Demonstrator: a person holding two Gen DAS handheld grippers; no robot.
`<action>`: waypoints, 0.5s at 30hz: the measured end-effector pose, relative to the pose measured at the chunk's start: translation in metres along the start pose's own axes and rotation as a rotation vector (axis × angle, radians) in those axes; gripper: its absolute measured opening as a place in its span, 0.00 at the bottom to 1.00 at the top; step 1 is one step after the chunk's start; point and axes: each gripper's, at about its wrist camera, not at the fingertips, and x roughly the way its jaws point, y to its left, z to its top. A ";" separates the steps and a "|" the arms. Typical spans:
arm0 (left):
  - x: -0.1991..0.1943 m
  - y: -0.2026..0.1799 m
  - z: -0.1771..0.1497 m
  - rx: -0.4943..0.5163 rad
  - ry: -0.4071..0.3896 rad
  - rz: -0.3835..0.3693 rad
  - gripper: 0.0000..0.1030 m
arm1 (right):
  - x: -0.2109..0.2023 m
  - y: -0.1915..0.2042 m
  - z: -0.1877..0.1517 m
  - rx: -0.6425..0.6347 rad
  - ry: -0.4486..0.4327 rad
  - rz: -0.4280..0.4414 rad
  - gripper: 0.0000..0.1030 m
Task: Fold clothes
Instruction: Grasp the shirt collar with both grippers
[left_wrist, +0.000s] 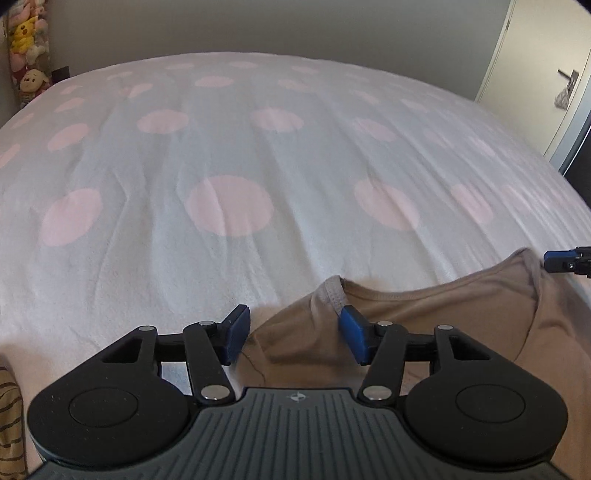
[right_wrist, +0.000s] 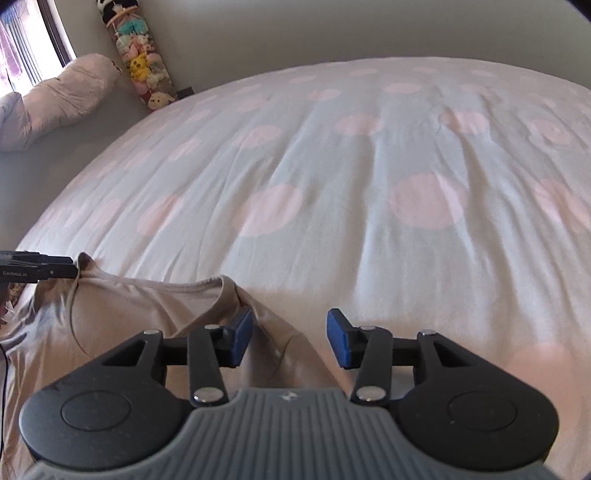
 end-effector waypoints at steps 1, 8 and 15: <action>0.000 -0.001 -0.001 -0.001 -0.005 -0.004 0.26 | 0.002 0.001 -0.002 -0.006 0.000 0.000 0.28; -0.016 -0.012 0.002 0.033 -0.120 -0.007 0.01 | -0.013 0.008 0.009 -0.054 -0.101 -0.049 0.06; 0.008 -0.020 0.013 0.077 -0.062 0.051 0.01 | 0.010 0.011 0.017 -0.086 -0.070 -0.116 0.05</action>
